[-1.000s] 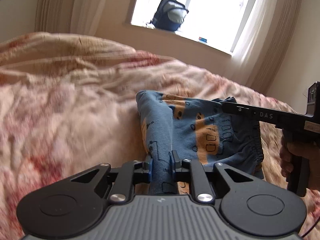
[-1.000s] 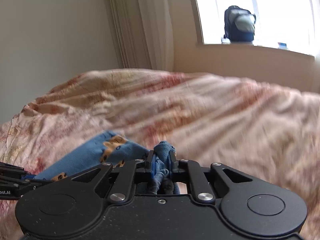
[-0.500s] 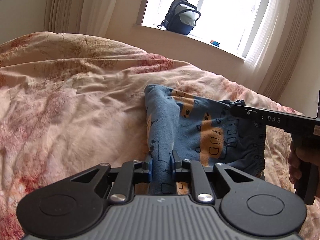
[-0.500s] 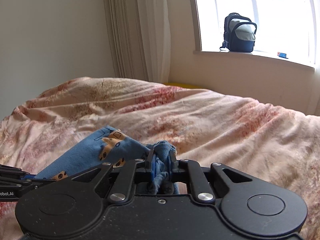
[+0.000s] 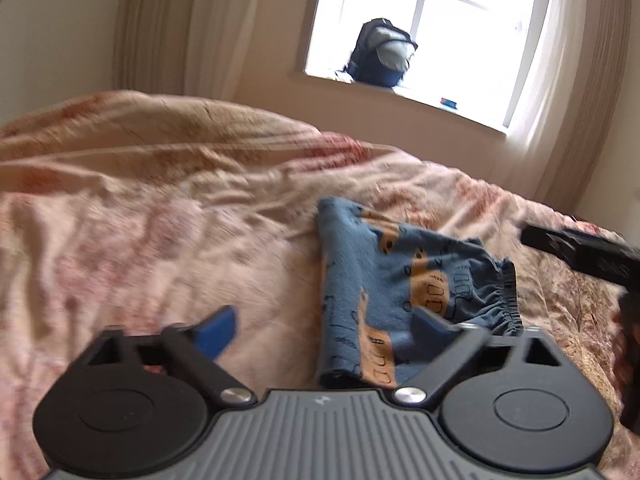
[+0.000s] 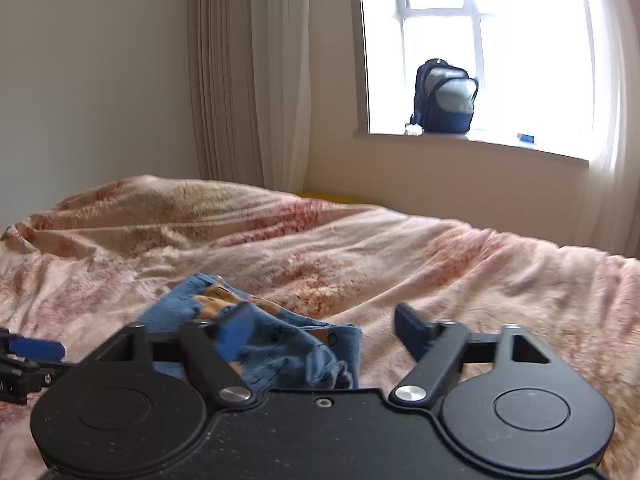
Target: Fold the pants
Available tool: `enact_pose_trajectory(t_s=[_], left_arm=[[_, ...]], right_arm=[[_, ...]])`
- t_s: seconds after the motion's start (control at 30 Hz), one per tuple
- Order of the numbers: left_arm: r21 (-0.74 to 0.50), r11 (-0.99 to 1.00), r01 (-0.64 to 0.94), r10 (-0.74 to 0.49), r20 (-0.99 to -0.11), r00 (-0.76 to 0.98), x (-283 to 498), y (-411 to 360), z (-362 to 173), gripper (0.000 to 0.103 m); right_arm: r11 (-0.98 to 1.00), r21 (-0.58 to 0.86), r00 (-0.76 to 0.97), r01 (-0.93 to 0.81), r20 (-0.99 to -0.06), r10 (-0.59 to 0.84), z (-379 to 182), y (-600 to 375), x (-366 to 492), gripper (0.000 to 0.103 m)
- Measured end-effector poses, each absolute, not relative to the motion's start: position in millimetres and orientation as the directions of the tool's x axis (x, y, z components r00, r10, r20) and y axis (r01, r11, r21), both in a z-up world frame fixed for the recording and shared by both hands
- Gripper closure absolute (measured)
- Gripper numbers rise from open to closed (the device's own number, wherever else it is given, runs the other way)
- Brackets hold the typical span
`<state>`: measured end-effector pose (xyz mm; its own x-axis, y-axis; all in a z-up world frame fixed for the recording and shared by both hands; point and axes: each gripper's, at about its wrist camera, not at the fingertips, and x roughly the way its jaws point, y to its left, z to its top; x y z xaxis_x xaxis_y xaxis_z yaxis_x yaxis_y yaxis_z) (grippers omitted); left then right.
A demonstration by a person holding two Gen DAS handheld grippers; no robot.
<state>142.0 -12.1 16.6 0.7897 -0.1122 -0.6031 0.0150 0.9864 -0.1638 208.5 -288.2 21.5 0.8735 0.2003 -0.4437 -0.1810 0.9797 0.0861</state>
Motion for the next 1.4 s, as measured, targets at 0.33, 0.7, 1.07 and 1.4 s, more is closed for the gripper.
enact_pose_trajectory(t_s=[0.33, 0.7, 1.07, 1.4], left_arm=[[-0.122, 0.992, -0.021, -0.057, -0.599, 0.799, 71.4, -2.0, 25.9, 0.0], [-0.058, 0.998, -0.035, -0.009, -0.623, 0.782, 32.4, 1.8, 7.5, 0.0], [-0.06, 0.997, -0.047, -0.002, -0.632, 0.775, 36.0, 6.1, 1.2, 0.0], [-0.07, 0.996, -0.056, -0.005, -0.665, 0.747, 40.2, 9.4, -7.8, 0.0]], right_arm=[[0.982, 0.064, 0.899, -0.177, -0.396, 0.188, 37.6, -256.0, 96.4, 0.001], [0.987, -0.014, 0.903, -0.158, -0.406, 0.139, 22.3, -231.8, 38.9, 0.001], [0.988, -0.001, 0.894, -0.152, -0.426, 0.137, 17.2, -233.0, 39.8, 0.001], [0.988, -0.005, 0.884, -0.156, -0.447, 0.137, 11.8, -232.5, 42.3, 0.001]])
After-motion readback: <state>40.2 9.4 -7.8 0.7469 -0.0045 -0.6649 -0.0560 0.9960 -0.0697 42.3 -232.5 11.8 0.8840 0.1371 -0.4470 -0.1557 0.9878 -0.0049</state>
